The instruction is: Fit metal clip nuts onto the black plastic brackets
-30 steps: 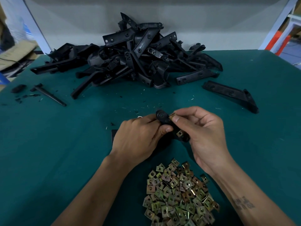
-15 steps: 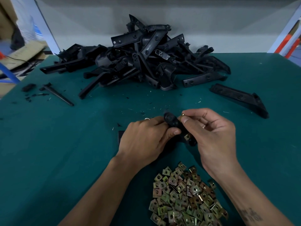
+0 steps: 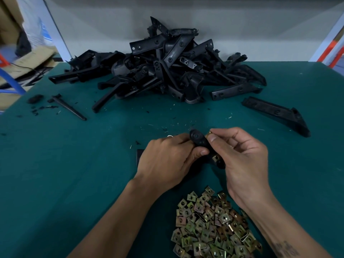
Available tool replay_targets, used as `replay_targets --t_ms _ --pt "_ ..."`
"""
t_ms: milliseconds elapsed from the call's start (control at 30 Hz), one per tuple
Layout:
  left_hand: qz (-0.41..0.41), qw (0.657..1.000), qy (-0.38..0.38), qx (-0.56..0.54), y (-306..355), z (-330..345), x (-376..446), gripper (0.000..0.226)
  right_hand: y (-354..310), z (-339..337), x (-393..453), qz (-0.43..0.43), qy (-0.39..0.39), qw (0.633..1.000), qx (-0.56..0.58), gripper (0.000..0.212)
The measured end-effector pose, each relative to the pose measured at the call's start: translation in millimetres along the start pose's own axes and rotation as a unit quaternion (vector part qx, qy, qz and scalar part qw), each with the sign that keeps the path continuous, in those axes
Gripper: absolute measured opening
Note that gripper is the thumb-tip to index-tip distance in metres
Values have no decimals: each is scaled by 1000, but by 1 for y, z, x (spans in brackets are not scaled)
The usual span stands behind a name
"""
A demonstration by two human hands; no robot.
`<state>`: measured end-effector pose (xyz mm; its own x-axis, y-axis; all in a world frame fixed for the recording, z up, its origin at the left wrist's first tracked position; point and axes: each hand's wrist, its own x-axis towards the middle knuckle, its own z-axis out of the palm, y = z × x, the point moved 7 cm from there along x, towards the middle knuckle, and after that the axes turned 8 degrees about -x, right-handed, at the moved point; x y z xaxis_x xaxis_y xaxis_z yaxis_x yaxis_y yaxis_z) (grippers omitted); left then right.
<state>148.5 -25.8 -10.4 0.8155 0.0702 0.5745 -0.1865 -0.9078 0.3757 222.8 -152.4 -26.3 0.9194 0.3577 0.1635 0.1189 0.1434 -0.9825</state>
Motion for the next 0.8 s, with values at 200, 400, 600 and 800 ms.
replay_targets --t_ms 200,400,600,800 --pt "7 1000 8 -12 1 -2 -1 57 1 2 -2 0 -12 1000 11 23" --pt "13 1000 11 -3 -1 -2 -1 63 -1 5 -4 -15 -32 999 24 27" --pt "10 1000 9 -11 0 -2 -1 61 -4 3 -4 -53 -18 998 -1 24" --pt "-1 1000 -2 -1 -3 1 -1 66 0 2 -4 -35 17 999 37 28"
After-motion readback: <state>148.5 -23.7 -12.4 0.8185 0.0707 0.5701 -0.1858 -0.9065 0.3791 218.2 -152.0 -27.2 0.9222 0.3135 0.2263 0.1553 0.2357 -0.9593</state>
